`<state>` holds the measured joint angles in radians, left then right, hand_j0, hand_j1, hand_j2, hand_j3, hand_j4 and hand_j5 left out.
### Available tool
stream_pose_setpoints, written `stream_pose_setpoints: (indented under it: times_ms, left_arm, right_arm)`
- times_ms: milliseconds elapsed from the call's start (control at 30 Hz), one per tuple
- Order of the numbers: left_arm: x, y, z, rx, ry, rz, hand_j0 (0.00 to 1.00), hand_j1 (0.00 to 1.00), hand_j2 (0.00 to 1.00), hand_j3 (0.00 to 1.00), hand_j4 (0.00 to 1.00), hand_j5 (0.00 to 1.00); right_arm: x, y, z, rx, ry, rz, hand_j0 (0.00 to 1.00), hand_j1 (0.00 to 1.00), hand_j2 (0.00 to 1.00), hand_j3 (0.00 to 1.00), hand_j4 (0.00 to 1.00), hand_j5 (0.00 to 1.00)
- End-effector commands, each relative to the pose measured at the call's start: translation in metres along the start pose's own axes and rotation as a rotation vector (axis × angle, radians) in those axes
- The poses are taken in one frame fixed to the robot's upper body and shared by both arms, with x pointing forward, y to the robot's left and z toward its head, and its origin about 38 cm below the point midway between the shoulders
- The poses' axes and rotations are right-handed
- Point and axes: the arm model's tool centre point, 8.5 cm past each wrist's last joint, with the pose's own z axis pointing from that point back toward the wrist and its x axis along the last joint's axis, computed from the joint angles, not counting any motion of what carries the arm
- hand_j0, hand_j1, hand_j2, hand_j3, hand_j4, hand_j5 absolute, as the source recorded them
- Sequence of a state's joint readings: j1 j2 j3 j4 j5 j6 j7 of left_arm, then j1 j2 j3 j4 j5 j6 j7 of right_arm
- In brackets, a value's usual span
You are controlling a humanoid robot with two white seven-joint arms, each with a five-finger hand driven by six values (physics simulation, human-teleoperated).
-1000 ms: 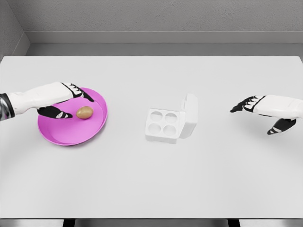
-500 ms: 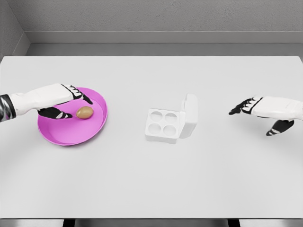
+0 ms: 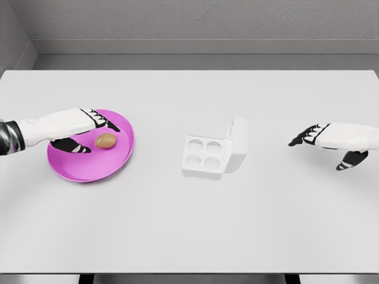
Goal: Pack egg into the box and close the box lid
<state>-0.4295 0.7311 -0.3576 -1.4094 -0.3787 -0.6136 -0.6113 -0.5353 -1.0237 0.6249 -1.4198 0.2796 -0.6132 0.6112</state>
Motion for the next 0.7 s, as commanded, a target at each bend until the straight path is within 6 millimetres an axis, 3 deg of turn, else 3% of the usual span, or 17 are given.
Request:
stream_pose_setpoints:
  times_ms: [0,200,667]
  left_arm:
    - [0.002,-0.002,-0.005,0.001,-0.004,0.002,0.86,0.86,0.86,0.86,0.86,0.86]
    - [-0.002,-0.008,-0.01,-0.007,0.007,0.019,0.86,0.86,0.86,0.86,0.86,0.86]
    - [-0.011,-0.022,-0.021,-0.018,0.03,0.065,0.86,0.86,0.86,0.86,0.86,0.86]
  right_arm:
    - [-0.001,0.0,0.0,-0.003,0.003,-0.008,1.0,1.0,1.0,1.0,1.0,1.0]
    - [0.006,-0.003,-0.012,-0.022,-0.027,-0.008,1.0,1.0,1.0,1.0,1.0,1.0]
    - [0.006,-0.007,-0.011,-0.029,-0.026,-0.002,1.0,1.0,1.0,1.0,1.0,1.0]
